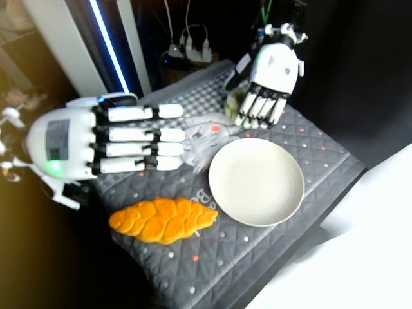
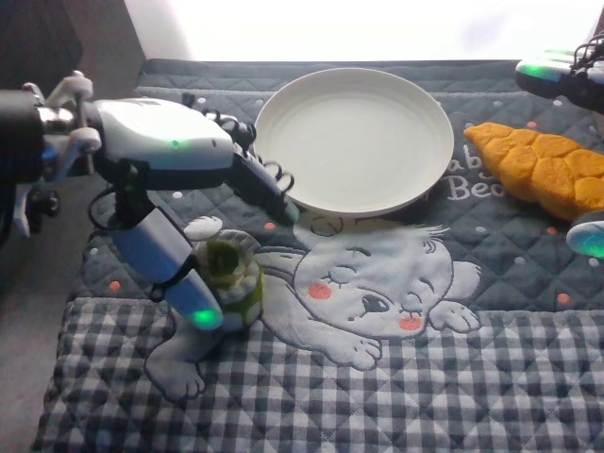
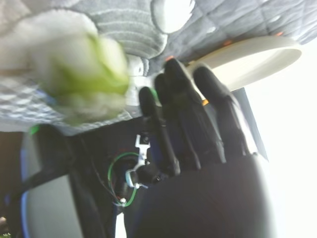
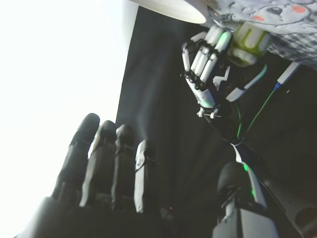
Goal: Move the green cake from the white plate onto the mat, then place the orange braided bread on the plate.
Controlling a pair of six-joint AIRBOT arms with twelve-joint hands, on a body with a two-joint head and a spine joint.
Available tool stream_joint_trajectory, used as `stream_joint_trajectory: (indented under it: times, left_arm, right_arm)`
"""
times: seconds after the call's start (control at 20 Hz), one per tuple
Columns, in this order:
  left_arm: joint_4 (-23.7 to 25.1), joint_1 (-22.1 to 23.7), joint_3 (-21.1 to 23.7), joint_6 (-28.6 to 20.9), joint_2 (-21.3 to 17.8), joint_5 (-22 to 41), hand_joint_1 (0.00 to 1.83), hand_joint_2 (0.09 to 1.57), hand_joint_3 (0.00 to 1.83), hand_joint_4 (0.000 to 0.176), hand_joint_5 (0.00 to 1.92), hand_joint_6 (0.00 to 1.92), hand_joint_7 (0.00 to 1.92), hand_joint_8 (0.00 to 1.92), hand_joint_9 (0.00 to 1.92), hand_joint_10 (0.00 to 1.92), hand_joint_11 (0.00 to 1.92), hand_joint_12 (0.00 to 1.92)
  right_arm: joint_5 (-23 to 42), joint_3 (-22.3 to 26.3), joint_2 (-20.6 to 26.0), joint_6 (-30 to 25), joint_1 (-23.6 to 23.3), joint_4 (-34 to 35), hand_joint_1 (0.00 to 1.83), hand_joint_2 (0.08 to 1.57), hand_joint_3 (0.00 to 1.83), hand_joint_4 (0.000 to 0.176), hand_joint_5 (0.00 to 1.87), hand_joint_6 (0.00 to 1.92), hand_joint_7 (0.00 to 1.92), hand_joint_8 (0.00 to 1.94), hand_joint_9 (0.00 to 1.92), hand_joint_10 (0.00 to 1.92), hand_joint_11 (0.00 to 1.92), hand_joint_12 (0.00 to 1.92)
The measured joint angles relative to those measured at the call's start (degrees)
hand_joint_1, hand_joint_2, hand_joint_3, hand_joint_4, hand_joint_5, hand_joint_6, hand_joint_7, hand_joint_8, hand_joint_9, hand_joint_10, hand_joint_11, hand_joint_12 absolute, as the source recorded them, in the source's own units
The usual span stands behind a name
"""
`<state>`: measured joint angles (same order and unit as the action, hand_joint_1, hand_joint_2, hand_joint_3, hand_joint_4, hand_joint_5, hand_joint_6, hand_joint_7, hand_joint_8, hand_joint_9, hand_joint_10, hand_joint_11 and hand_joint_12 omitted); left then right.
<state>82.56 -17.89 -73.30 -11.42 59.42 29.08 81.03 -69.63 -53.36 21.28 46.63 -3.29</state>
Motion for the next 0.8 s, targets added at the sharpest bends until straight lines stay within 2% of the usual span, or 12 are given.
stream_joint_trajectory:
  times: [0.1,0.15,0.2,0.3,0.35,0.4,0.45,0.5,0.55,0.6,0.7,0.8]
  left_arm:
    - [-1.2,0.2,0.8,0.0,-1.7,0.8,0.80,0.58,0.00,0.100,0.34,0.00,0.35,0.00,0.37,0.00,0.00,1.33]
    - [-2.4,0.2,1.2,0.3,-2.6,1.0,0.80,0.58,0.00,0.100,0.34,0.00,0.35,0.00,0.37,0.00,0.00,1.33]
    - [-4.7,0.3,1.9,2.1,-4.0,1.0,0.78,0.63,0.00,0.117,0.30,0.00,0.27,0.00,0.26,0.01,0.00,0.98]
    - [-10.6,0.3,3.5,7.2,-6.7,0.9,0.65,0.73,0.01,0.110,0.25,0.00,0.14,0.00,0.14,0.00,0.00,0.63]
    - [-12.6,0.3,3.8,8.9,-7.6,0.9,0.65,0.73,0.01,0.110,0.25,0.00,0.14,0.00,0.14,0.00,0.00,0.63]
    - [-16.1,0.5,4.3,11.7,-8.9,0.8,0.72,0.77,0.00,0.090,0.29,0.01,0.19,0.01,0.17,0.01,0.00,0.33]
    - [-17.9,0.6,4.8,13.3,-9.7,0.5,0.77,0.76,0.00,0.104,0.33,0.03,0.20,0.01,0.16,0.01,0.00,0.30]
    - [-19.7,0.7,5.2,14.8,-10.4,0.5,0.69,0.80,0.00,0.095,0.43,0.02,0.26,0.01,0.22,0.01,0.00,0.72]
    - [-21.7,0.6,5.9,16.9,-11.2,0.6,0.69,0.83,0.00,0.082,0.43,0.01,0.26,0.00,0.22,0.01,0.00,0.88]
    - [-24.0,0.6,6.5,19.3,-11.9,0.6,0.69,0.88,0.01,0.053,0.43,0.01,0.30,0.01,0.27,0.02,0.00,0.84]
    - [-30.0,0.4,7.8,24.2,-13.6,1.4,0.70,0.91,0.01,0.056,0.45,0.00,0.37,0.02,0.32,0.03,0.00,0.82]
    - [-37.5,-1.3,9.6,29.8,-15.9,3.1,0.72,0.87,0.00,0.009,0.47,0.01,0.44,0.02,0.38,0.04,0.00,0.92]
  right_arm:
    - [0.0,0.0,0.0,0.0,0.0,0.0,0.53,0.94,0.00,0.115,0.21,0.00,0.32,0.00,0.19,0.00,0.00,0.68]
    - [0.0,0.0,0.0,0.0,0.0,0.0,0.53,0.94,0.00,0.115,0.21,0.00,0.32,0.00,0.19,0.00,0.00,0.68]
    - [-0.1,0.0,0.0,0.0,0.0,0.0,0.59,0.93,0.00,0.114,0.22,0.00,0.31,0.00,0.18,0.00,0.00,0.63]
    - [-0.5,-0.1,0.3,0.0,0.0,-0.1,0.63,0.90,0.00,0.126,0.20,0.01,0.27,0.01,0.18,0.00,0.00,0.42]
    - [-0.8,-0.1,0.4,0.0,0.0,-0.1,0.63,0.90,0.00,0.126,0.20,0.01,0.27,0.01,0.18,0.00,0.00,0.42]
    - [-2.0,-0.8,0.6,0.0,0.0,-0.4,0.58,0.90,0.00,0.157,0.15,0.00,0.19,0.00,0.15,0.00,0.00,0.25]
    - [-3.1,-1.2,0.7,0.0,0.0,-0.4,0.56,0.87,0.00,0.172,0.09,0.00,0.17,0.00,0.19,0.00,0.00,0.29]
    - [-4.2,-1.8,0.7,0.0,0.0,-0.3,0.64,0.79,0.02,0.175,0.02,0.00,0.13,0.00,0.22,0.00,0.00,0.44]
    - [-5.9,-2.3,0.7,0.0,0.0,-0.2,0.68,0.75,0.01,0.176,0.00,0.00,0.11,0.00,0.23,0.00,0.00,0.53]
    - [-7.3,-2.6,0.9,0.0,0.0,0.0,0.65,0.69,0.00,0.176,0.00,0.00,0.11,0.00,0.22,0.00,0.00,0.67]
    - [-9.5,-3.2,1.3,0.0,0.0,0.0,0.59,0.66,0.00,0.176,0.00,0.00,0.08,0.01,0.19,0.01,0.00,0.69]
    - [-11.7,-3.8,1.3,0.0,0.0,0.5,0.60,0.65,0.00,0.176,0.00,0.00,0.12,0.01,0.19,0.00,0.00,0.67]
